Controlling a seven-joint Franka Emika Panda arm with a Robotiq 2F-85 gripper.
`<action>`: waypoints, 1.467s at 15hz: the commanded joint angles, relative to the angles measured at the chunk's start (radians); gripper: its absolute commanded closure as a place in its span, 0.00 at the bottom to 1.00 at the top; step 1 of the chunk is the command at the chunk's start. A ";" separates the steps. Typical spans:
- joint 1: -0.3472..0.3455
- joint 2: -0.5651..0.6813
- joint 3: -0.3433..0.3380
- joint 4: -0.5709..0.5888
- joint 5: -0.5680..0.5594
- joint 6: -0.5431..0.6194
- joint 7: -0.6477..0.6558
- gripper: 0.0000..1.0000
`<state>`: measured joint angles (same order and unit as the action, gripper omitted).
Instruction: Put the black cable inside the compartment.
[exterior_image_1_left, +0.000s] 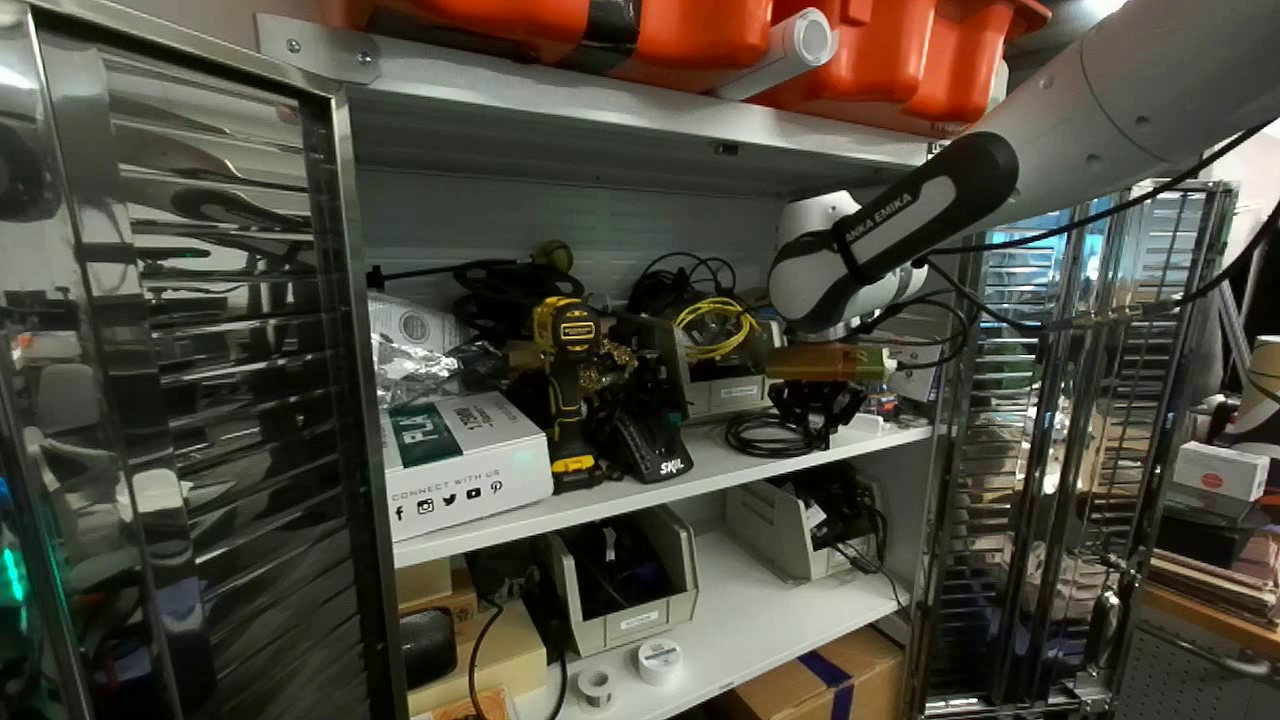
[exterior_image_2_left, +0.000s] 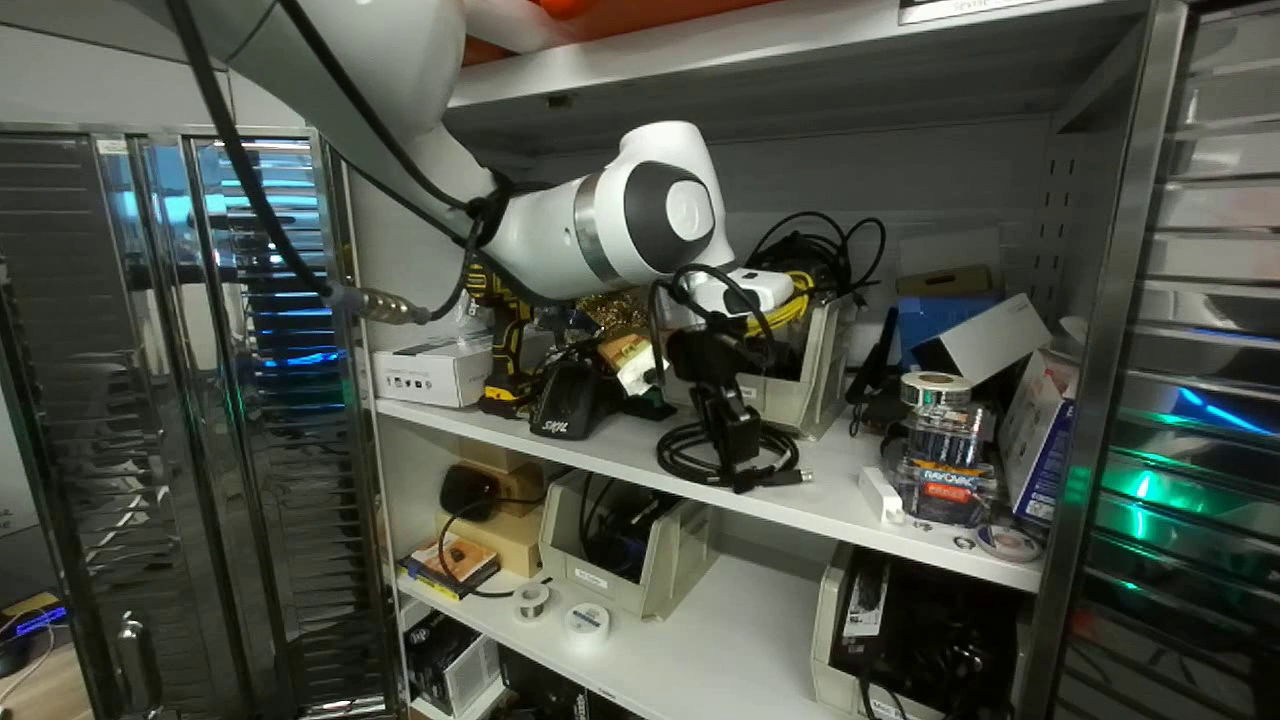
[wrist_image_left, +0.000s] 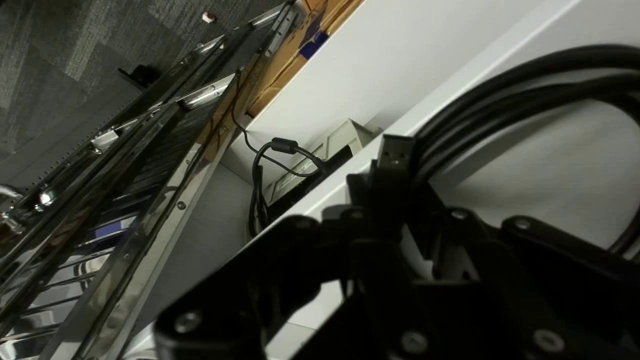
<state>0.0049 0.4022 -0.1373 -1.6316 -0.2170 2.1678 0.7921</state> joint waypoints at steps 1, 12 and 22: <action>0.027 -0.035 -0.012 -0.024 -0.028 -0.061 0.002 0.85; 0.076 -0.387 0.018 -0.413 -0.382 0.078 0.212 0.85; 0.000 -0.564 0.126 -0.561 -0.811 0.219 0.592 0.85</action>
<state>0.0437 -0.1289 -0.0419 -2.1878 -0.9247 2.3312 1.2784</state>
